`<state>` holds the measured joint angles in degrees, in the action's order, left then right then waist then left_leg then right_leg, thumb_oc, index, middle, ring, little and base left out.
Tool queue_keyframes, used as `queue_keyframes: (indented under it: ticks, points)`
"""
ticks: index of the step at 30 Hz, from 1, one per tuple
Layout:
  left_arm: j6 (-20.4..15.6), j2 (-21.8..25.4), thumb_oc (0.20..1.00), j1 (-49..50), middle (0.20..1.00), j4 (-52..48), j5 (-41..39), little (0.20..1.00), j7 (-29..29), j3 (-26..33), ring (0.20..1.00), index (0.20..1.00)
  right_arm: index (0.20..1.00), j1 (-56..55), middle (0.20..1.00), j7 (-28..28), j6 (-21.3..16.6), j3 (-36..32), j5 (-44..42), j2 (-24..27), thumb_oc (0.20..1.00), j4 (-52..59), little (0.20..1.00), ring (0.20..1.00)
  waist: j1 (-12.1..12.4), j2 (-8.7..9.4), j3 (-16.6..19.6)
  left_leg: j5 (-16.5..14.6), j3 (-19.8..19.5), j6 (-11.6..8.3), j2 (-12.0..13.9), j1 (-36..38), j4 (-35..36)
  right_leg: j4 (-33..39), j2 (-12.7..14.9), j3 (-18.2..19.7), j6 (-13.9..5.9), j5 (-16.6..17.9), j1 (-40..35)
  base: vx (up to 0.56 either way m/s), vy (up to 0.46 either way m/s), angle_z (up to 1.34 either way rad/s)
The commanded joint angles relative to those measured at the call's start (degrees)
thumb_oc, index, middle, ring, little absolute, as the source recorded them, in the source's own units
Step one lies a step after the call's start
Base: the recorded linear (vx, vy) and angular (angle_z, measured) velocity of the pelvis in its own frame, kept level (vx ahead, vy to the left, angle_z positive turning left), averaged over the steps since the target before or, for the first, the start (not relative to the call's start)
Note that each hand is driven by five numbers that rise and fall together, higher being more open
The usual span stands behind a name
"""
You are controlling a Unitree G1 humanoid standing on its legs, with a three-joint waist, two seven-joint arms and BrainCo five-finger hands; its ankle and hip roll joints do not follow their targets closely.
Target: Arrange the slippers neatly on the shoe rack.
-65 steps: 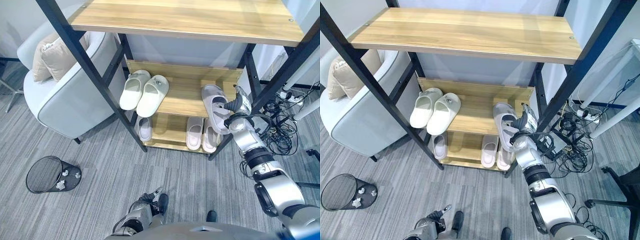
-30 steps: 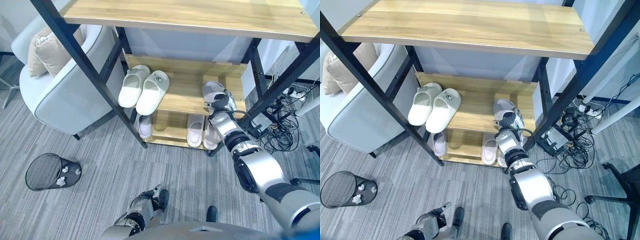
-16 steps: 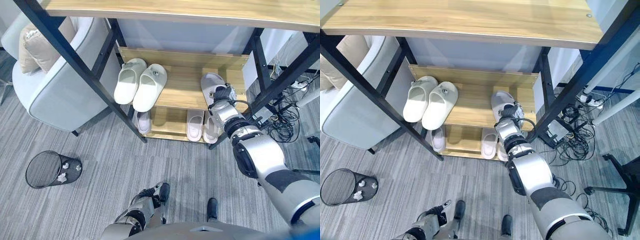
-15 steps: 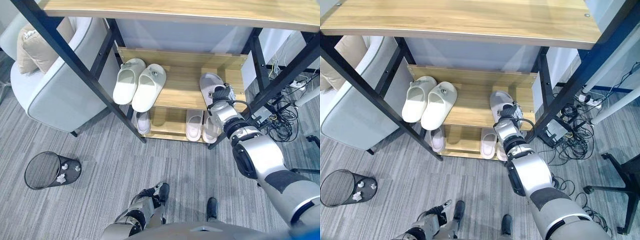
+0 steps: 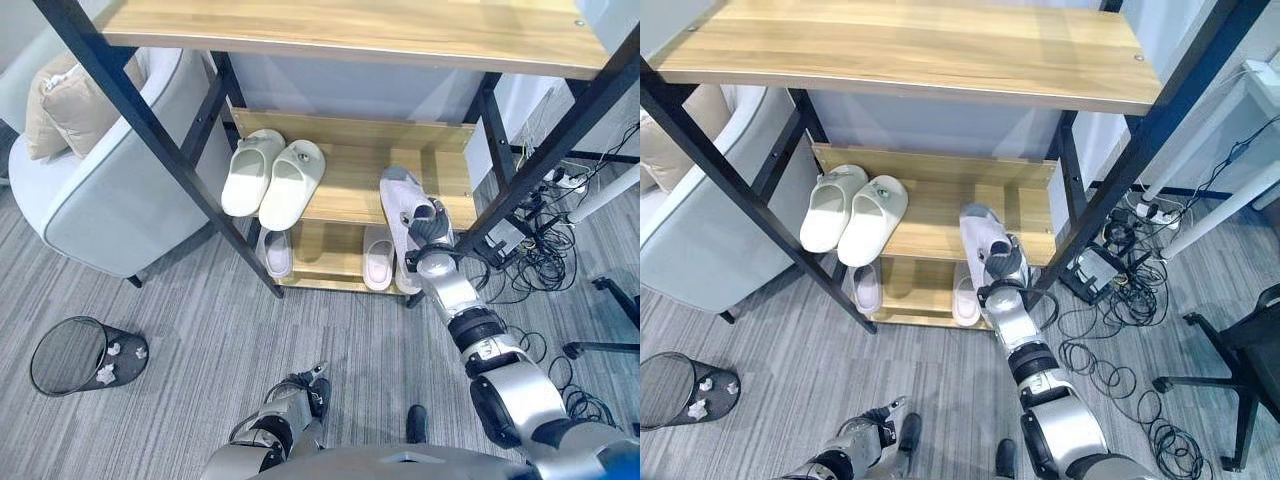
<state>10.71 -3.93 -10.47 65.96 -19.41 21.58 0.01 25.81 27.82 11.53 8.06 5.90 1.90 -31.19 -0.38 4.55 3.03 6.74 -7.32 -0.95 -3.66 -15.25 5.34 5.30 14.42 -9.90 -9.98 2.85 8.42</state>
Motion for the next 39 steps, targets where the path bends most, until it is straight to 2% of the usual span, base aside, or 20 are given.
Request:
queue_keyframes:
  ticks: [1,9,12,14,15,16,17,18,19,21,22,24,27,29,31,32,35,37,38,39]
  points:
    - [0.1,-4.8,1.000,-2.7,1.000,4.5,-0.3,1.000,0.8,-0.8,1.000,1.000,0.200,7.4,0.200,-0.3,-6.5,-0.6,2.1,1.2,0.200,-4.8,0.200,0.200,1.5,-0.73,-1.1,-5.7,1.7,3.75,-2.0,5.2,-0.3,-1.2,1.5,-1.2,-4.80,-5.6,-5.2,0.07,-0.001,-0.12]
    - [-0.5,-3.6,1.000,1.0,1.000,6.5,0.7,1.000,1.0,-0.9,1.000,1.000,0.200,-2.0,0.200,-3.8,-11.3,3.5,2.6,1.4,0.200,5.2,0.200,0.200,1.0,-0.41,0.9,-7.6,1.7,4.64,-1.9,10.3,-0.3,-3.0,1.4,0.1,-4.98,-7.3,-7.6,0.06,0.027,-0.02]
    - [-0.6,-2.6,1.000,4.2,1.000,6.9,1.7,1.000,1.1,-0.8,1.000,1.000,0.200,-5.3,0.200,-7.3,-13.0,5.5,1.6,1.7,0.200,8.2,0.200,0.200,1.1,-0.51,1.3,-8.7,3.0,5.17,-1.6,14.5,-0.5,-6.7,1.3,2.1,-4.75,-8.1,-8.0,0.12,0.058,-0.29]
    - [-0.8,-2.0,1.000,5.5,1.000,7.1,2.2,1.000,1.0,-0.8,1.000,1.000,0.200,-6.3,0.200,-8.6,-14.2,6.4,1.7,2.1,0.200,9.0,0.200,0.200,1.5,-1.14,0.9,-8.9,3.9,5.46,-1.2,16.0,-1.3,-12.8,1.0,2.2,-4.61,-9.5,-6.7,0.06,0.057,-0.55]
    - [-1.0,-1.5,1.000,5.8,1.000,7.0,3.1,1.000,0.7,-0.6,1.000,1.000,0.200,-6.6,0.200,-9.3,-15.3,7.0,1.9,2.6,0.200,9.8,0.200,0.200,1.6,-1.99,0.3,-9.1,4.3,5.45,-0.3,16.4,-2.4,-20.8,-0.2,2.4,-3.77,-10.6,-3.1,0.03,0.037,-0.44]
    - [-1.0,-1.2,1.000,6.1,1.000,6.8,3.4,1.000,0.8,-0.5,1.000,1.000,0.200,-7.3,0.200,-9.4,-15.7,7.1,2.0,2.9,0.200,10.4,0.200,0.200,1.5,-2.21,0.3,-9.3,4.3,5.36,-0.1,16.5,-2.6,-23.0,-1.5,3.4,-2.82,-11.0,-1.2,0.03,0.020,-0.28]
    - [-1.0,-0.4,1.000,6.3,1.000,6.4,3.8,1.000,1.2,0.3,1.000,1.000,0.200,-9.0,0.200,-9.8,-15.9,7.3,2.3,3.9,0.200,12.2,0.200,0.200,1.1,-2.49,0.8,-9.6,4.5,5.40,-0.1,17.0,-2.4,-23.7,-5.5,5.6,-0.16,-11.6,1.7,0.03,-0.003,-0.22]
    - [-1.0,-0.4,1.000,6.4,1.000,6.4,3.8,1.000,1.2,0.3,1.000,1.000,0.200,-9.1,0.200,-9.8,-15.8,7.4,2.3,3.9,0.200,12.3,0.200,0.200,1.2,-2.55,0.9,-9.6,4.6,5.37,0.0,17.0,-2.4,-23.8,-5.6,5.7,-0.10,-11.6,1.8,0.05,-0.014,0.03]
    - [-1.5,0.3,1.000,6.1,1.000,6.1,4.1,1.000,1.7,1.2,1.000,1.000,0.200,-11.0,0.200,-10.2,-15.6,7.2,2.6,4.9,0.200,14.2,0.200,0.200,0.7,-2.51,1.3,-9.7,4.6,5.56,-0.6,17.6,-2.0,-21.6,-10.8,6.8,3.35,-10.3,4.0,0.03,-0.032,0.21]
    - [-2.7,0.6,1.000,5.6,1.000,6.2,5.3,1.000,1.3,0.6,1.000,1.000,0.200,-13.1,0.200,-9.7,-15.7,5.9,2.9,5.8,0.200,15.0,0.200,0.200,0.3,-2.50,1.5,-10.5,4.2,5.63,-1.0,17.7,-3.0,-21.3,-15.2,6.4,7.16,-7.5,8.0,0.05,-0.063,0.31]
    - [-2.6,0.7,1.000,5.8,1.000,6.3,5.9,1.000,1.5,0.4,1.000,1.000,0.200,-14.2,0.200,-9.3,-15.8,5.1,2.6,6.1,0.200,15.4,0.200,0.200,0.1,-1.91,1.6,-11.3,3.3,5.60,-1.8,16.9,-5.0,-19.5,-14.1,5.0,8.23,-5.8,7.4,0.10,-0.104,0.39]
    - [-3.2,0.9,1.000,8.1,1.000,5.2,7.2,1.000,2.5,0.2,1.000,1.000,0.200,-18.8,0.200,-8.7,-16.5,4.1,2.5,7.5,0.200,17.5,0.200,0.200,-1.1,-1.65,2.1,-13.3,2.1,4.13,-2.7,16.1,-8.1,-12.2,-13.9,6.3,10.46,-5.3,1.6,0.10,-0.115,1.03]
    - [-3.6,1.1,1.000,8.4,1.000,2.5,7.5,1.000,3.8,1.9,1.000,1.000,0.200,-20.9,0.200,-8.0,-17.0,3.3,3.6,10.0,0.200,19.7,0.200,0.200,-1.6,-1.35,0.9,-18.2,3.9,1.67,-3.2,11.1,-19.3,-10.4,-12.4,4.6,10.44,-4.8,-1.1,-0.01,-0.060,1.60]
    - [-3.5,1.5,1.000,9.0,1.000,0.7,7.8,1.000,5.1,2.5,1.000,1.000,0.200,-21.4,0.200,-7.7,-17.6,3.1,4.2,10.8,0.200,21.0,0.200,0.200,-1.7,-0.23,-0.6,-19.8,6.9,0.38,1.3,5.0,-25.6,-12.0,-11.0,4.5,10.25,-5.9,0.1,-0.18,0.011,0.34]
    - [-3.6,1.7,1.000,9.0,1.000,-0.2,8.3,1.000,6.1,3.3,1.000,1.000,0.200,-20.8,0.200,-8.0,-17.4,3.6,3.6,11.0,0.200,21.7,0.200,0.200,-1.3,0.00,-1.4,-19.3,5.7,-0.09,4.6,1.6,-26.7,-13.1,-10.3,5.0,9.46,-6.2,1.6,-0.14,0.178,0.01]
    - [-4.1,2.2,1.000,9.7,1.000,-1.1,8.5,1.000,7.6,4.4,1.000,1.000,0.200,-20.2,0.200,-8.5,-17.2,4.4,3.3,11.6,0.200,22.2,0.200,0.200,-0.7,0.09,-2.0,-15.6,2.1,-1.35,8.3,-0.5,-23.5,-15.4,-9.9,6.0,9.06,-7.4,3.2,-0.10,0.307,-0.42]
    - [-3.9,4.2,1.000,9.8,1.000,-5.1,9.4,1.000,9.0,5.2,1.000,1.000,0.200,-20.9,0.200,-8.2,-17.1,4.7,3.2,13.2,0.200,22.9,0.200,0.200,-0.4,-0.01,-3.0,-7.3,0.0,-3.18,15.4,-3.2,-18.0,-20.3,-8.5,6.5,8.14,-10.8,5.1,0.00,0.321,-0.38]
    - [-4.2,5.1,1.000,10.0,1.000,-6.6,10.1,1.000,9.1,5.2,1.000,1.000,0.200,-20.6,0.200,-6.9,-17.8,4.8,3.6,13.6,0.200,22.9,0.200,0.200,0.1,-0.42,-3.7,-5.2,-1.0,-4.39,17.0,-4.9,-16.5,-23.0,-7.9,7.0,7.47,-13.4,5.2,0.10,0.293,-0.01]
    - [-3.7,5.2,1.000,11.2,1.000,-6.3,10.9,1.000,9.0,4.8,1.000,1.000,0.200,-20.7,0.200,-6.9,-17.8,4.8,3.9,13.8,0.200,23.3,0.200,0.200,0.3,-1.17,-3.3,-5.7,-0.6,-5.72,17.7,-2.5,-14.7,-24.2,-8.0,7.2,6.97,-14.7,5.4,0.09,0.267,-0.05]
    - [-3.7,5.7,1.000,11.0,1.000,-6.2,11.5,1.000,9.2,4.4,1.000,1.000,0.200,-20.7,0.200,-6.2,-17.8,4.5,3.6,13.2,0.200,23.8,0.200,0.200,0.4,-1.42,-3.5,-6.9,-1.4,-6.68,16.5,-3.1,-16.8,-26.0,-7.5,8.1,6.25,-15.4,6.5,0.15,0.493,-0.36]
